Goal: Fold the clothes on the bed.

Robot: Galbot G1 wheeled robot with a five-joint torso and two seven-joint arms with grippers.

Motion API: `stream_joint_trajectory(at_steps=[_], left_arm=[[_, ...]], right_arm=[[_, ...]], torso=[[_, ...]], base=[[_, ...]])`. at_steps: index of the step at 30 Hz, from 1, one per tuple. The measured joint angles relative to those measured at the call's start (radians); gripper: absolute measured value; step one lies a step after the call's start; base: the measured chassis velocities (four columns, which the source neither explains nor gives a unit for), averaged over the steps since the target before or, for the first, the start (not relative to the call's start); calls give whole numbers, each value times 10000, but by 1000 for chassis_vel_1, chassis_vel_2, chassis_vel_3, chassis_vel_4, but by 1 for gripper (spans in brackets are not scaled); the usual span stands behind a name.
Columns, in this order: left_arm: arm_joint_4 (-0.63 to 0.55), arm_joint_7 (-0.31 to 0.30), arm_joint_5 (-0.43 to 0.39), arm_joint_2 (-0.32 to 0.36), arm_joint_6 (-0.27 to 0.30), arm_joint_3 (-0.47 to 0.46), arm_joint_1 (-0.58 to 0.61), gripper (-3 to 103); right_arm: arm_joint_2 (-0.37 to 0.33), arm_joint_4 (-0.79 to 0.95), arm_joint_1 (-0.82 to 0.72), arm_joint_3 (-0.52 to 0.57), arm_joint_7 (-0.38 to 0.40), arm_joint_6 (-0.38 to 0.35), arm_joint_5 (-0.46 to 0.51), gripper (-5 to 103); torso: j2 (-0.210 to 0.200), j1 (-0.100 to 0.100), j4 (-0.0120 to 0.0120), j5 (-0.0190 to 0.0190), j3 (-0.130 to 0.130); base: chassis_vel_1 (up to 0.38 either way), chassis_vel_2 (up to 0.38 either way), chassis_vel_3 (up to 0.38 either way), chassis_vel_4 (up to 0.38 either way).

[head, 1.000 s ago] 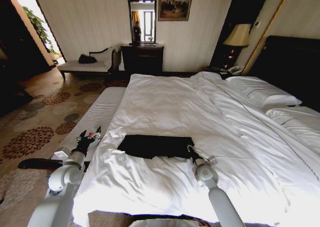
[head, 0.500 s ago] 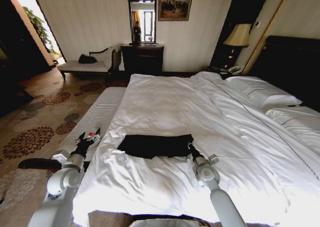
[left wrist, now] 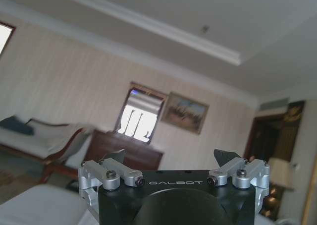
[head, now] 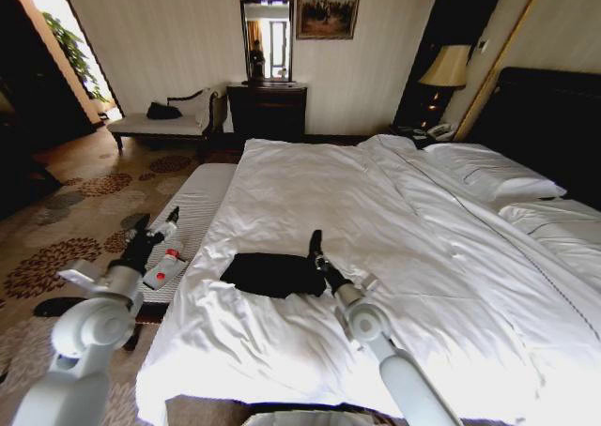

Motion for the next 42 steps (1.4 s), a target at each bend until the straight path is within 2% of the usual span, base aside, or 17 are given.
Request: stream_joint_trajectory(at_steps=[4,10,16,19,29,41,42], left_arm=[[-425,-29,-394,88,75,-379,122,100],[-501,-105,-552,89,112,-769,266,100],[-483,-112,-550,112,126,-813,278,100],[-475,-131,-479,53,155,-744,309,100],[-605,-153,-431,37,208,-983,591,100],[-784,-159,-390,-105,254,-1240,824,100],[-785,-159,-363,-120,260,-1245,842,100]], right_arm=[[574,-780,670,-803,44,6,-44,3],[1204,-1953,1343,-1755,34,-6,-300,3],[1696,-2827,1684,-2015,-64,4,-674,3],[2174,-3410,2023,-2001,-99,45,-897,3],[2567,-3767,2432,-1962,-119,65,-1056,3],[3031,-4092,2699,-2407,-134,160,-1496,3],[3016,-4112,2704,-2426,-150,175,-1593,1]], torso=[[0,1,2,-4,0],[0,0,0,-6,0],[0,1,-1,-4,1],[0,1,0,-4,1],[0,1,-1,-3,0],[0,1,2,-2,0],[0,1,1,-2,0]], base=[[0,0,0,0],[0,0,0,0],[0,0,0,0],[0,0,0,0],[0,0,0,0],[0,0,0,0],[0,0,0,0]])
